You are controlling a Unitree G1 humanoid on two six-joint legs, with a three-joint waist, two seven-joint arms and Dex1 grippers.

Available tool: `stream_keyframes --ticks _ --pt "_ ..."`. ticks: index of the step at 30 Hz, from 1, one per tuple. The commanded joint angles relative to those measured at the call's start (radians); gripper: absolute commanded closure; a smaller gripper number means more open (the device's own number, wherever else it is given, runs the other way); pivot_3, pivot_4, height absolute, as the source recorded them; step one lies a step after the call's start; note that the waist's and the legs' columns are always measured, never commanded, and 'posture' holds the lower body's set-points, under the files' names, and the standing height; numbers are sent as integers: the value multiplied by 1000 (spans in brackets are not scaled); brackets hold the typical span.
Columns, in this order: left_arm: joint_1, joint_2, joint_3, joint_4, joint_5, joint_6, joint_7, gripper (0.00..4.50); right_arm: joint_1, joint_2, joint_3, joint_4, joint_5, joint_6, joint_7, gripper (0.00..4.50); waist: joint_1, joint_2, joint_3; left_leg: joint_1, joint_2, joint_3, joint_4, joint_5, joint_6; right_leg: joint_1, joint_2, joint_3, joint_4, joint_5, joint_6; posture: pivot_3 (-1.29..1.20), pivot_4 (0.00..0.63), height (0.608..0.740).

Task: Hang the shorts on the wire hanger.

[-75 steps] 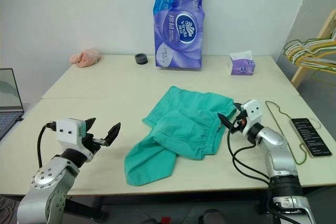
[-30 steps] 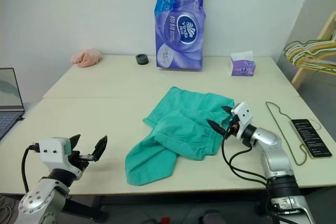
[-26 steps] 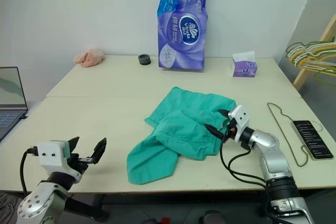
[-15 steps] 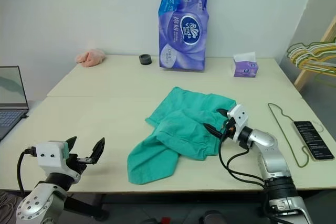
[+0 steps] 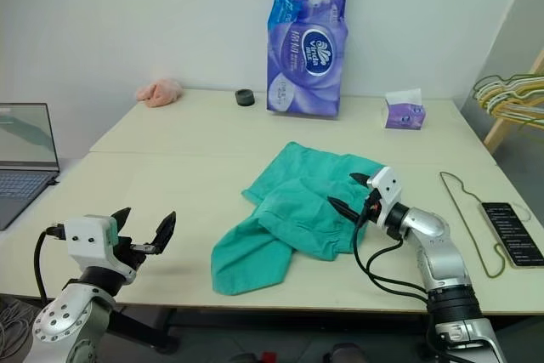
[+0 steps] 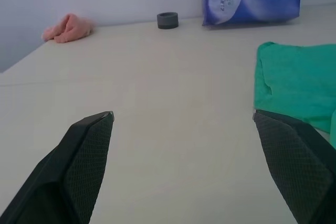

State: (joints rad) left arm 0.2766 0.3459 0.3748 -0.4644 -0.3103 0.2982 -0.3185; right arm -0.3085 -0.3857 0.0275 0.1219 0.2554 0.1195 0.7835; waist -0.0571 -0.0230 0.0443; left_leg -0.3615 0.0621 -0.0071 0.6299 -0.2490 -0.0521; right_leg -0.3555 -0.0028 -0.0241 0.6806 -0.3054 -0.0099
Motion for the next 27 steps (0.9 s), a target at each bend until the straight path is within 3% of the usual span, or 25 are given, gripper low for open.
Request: stream_keyframes --ticks 1,7,12,15,21,27 --pt "-17 22 -15 -18 4 -2 -14 0 -25 -14 -11 -49 1 2 -5 35 1 1 0 0 1 1 0 0 0 0 1 1 0 0 0 -42 0 740" --pt "30 122 -95 -58 -21 -4 -178 0 32 -161 59 -171 7 13 177 35 2 2 1 0 1 11 -1 0 0 -5 2 10 0 0 0 -75 11 740" --pt "34 256 -139 -34 -88 48 -367 0 112 -361 137 -358 39 49 408 35 -2 3 2 -3 2 18 -1 0 0 -13 2 15 0 0 1 -118 15 740" --pt "6 322 -218 5 -42 34 -441 0 124 -418 179 -386 -4 0 464 35 -8 3 2 -2 2 18 -2 -1 1 -14 3 15 1 -1 1 -130 15 740" --pt "-91 294 -345 94 31 17 -425 0 80 -339 240 -280 -166 -149 348 35 -34 2 3 -1 2 18 -1 0 1 -13 3 16 1 0 2 -151 16 740" --pt "-103 252 -354 116 35 11 -407 0 44 -276 284 -165 -304 -265 247 35 -44 2 3 -3 2 19 -1 -1 1 -15 3 19 1 0 2 -162 16 740"
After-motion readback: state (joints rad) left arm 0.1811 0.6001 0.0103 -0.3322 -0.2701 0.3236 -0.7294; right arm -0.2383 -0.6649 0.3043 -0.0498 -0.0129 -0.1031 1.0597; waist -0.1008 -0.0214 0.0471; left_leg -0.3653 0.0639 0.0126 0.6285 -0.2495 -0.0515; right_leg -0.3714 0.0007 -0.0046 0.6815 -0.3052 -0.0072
